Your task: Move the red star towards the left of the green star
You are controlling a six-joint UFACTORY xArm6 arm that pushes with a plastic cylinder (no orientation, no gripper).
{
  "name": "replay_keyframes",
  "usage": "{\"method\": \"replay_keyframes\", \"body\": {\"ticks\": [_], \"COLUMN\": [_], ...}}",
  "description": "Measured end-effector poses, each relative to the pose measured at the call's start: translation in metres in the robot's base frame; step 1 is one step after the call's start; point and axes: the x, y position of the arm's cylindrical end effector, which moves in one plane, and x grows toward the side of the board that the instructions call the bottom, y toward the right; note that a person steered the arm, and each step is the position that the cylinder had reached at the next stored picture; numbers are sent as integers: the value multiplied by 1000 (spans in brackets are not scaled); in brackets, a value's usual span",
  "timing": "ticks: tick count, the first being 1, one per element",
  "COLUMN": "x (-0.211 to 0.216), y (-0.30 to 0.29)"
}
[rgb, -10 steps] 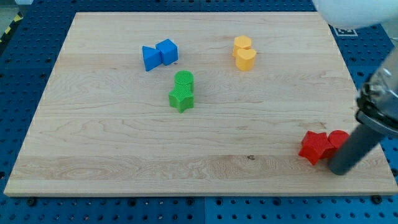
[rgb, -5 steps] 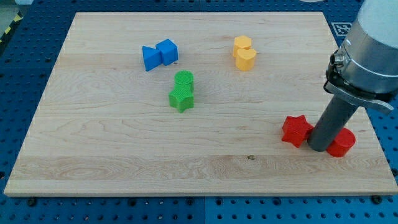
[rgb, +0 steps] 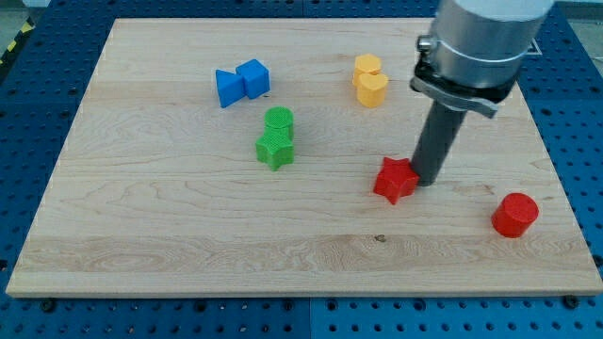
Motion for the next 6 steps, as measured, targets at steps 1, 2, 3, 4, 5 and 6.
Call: {"method": "replay_keyframes", "body": {"ticks": [1, 2, 3, 4, 5, 6], "x": [0, 0, 0, 11, 21, 35], "y": [-33, -66, -94, -110, -96, -85]}}
